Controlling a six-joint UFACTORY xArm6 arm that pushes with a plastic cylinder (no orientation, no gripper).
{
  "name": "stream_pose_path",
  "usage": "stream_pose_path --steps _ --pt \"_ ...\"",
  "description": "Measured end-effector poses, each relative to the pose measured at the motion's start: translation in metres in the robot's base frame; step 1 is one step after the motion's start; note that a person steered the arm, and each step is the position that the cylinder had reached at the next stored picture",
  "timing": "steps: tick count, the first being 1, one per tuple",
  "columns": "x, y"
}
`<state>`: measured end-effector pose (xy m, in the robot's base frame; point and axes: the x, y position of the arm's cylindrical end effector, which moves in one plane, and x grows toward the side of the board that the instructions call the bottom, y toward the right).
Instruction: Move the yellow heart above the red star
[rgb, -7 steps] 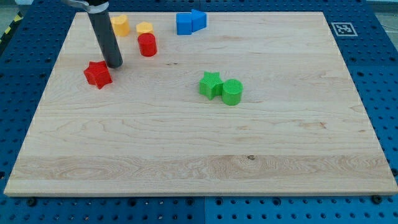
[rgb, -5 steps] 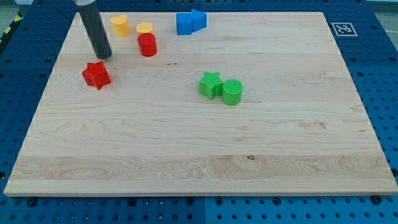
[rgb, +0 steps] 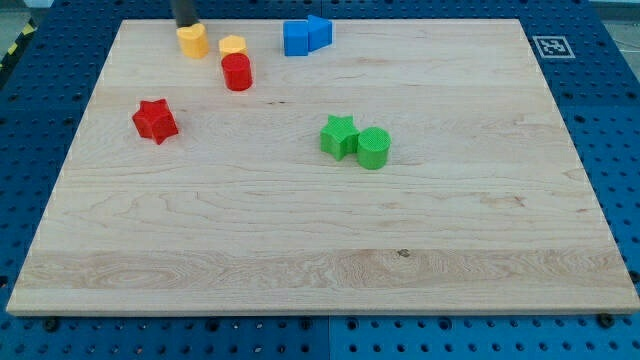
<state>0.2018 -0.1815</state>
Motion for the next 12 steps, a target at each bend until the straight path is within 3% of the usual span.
stream_pose_path --steps 2,7,9,11,12 --pt "0.105 0.015" --pt "0.077 -0.004" --pt "0.127 -0.015" --pt "0.078 -0.031" --pt "0.091 -0.038"
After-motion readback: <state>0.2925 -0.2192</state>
